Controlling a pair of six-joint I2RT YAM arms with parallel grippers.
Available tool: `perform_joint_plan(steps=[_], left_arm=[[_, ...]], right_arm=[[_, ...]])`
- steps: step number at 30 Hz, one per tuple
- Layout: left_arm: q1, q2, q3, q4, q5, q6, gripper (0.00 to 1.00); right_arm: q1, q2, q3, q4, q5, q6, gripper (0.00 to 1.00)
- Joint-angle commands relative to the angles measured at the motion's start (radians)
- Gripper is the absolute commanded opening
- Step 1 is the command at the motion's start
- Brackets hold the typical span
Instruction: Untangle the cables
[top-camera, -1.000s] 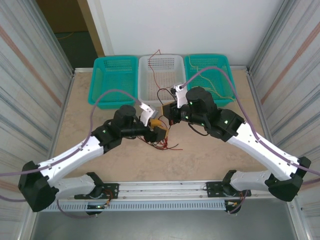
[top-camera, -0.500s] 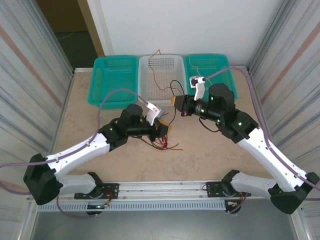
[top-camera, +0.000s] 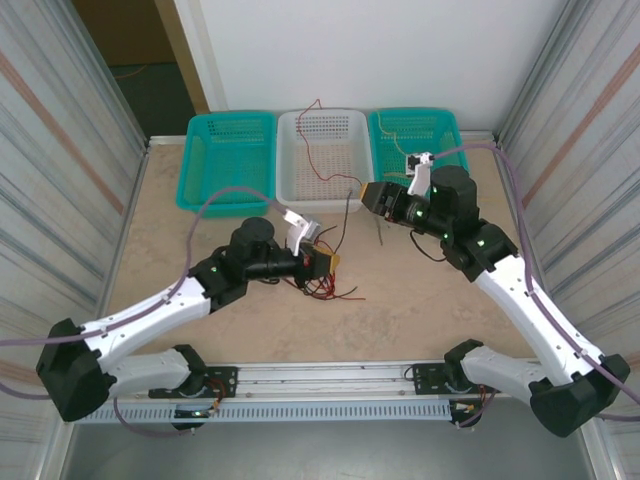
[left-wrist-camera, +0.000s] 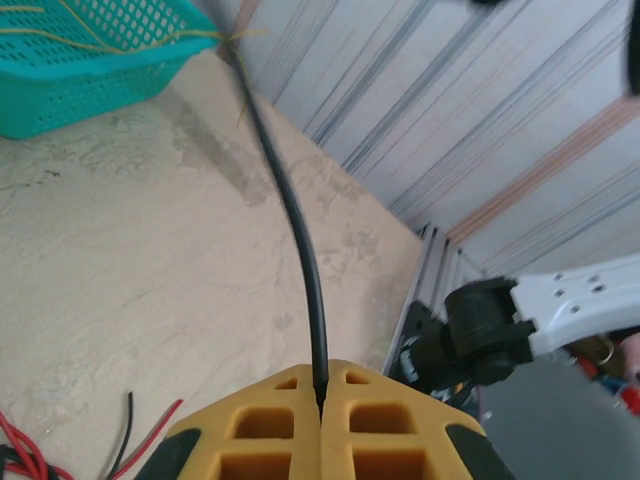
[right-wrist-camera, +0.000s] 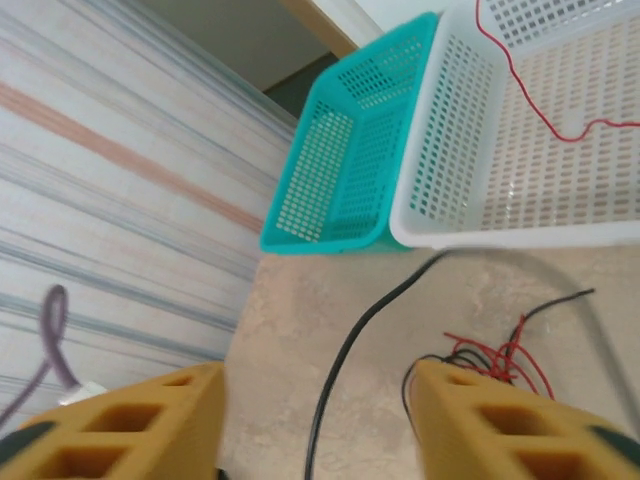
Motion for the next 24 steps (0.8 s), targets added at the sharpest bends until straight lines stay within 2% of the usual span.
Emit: perform_joint_plan(steps=[1,2,3,5,7,10,12,17,24], left_arm=[[0.076,-0.042,0.074,-0.055,-0.079,-0.204,0.00],[0.115,-0.043,0.076,-0.067,-0.082,-0.272,0.00],[0.159,-0.048,0.065,-0.053,-0.070,-0.356,0.00],[0.225,-0.062,0.017,0.059,-0.034,-0.495,0.00],[0.249,-0.087,-0.020,0.119,-0.077,-0.592,0.00],[0.250,-0.115,-0.022,0.133,-0.137,-0.641,0.00],[0.250,-0.121,-0.021,0.143,-0.152,-0.652,0.00],[0.250,-0.123,-0.051,0.217,-0.158,-0.732,0.00],[0.250,-0.137,-0.060,0.224,-0.177,-0.770,0.00]], right_arm=[[0.052,0.008,-0.032,-0.051,0.042,-0.060,0.58],[0.081,-0.002,-0.049,-0.039,0.052,-0.075,0.61],[0.125,-0.015,-0.065,-0.024,0.069,-0.103,0.68],[0.231,-0.046,-0.103,0.005,0.147,-0.166,0.74],[0.322,-0.067,-0.165,0.074,0.186,-0.190,0.77],[0.418,-0.066,-0.246,0.203,0.200,-0.172,0.80],[0.458,-0.017,-0.239,0.213,0.237,-0.174,0.81],[0.505,0.120,-0.196,0.307,0.196,-0.205,0.78],[0.528,0.233,-0.131,0.360,0.188,-0.237,0.70]])
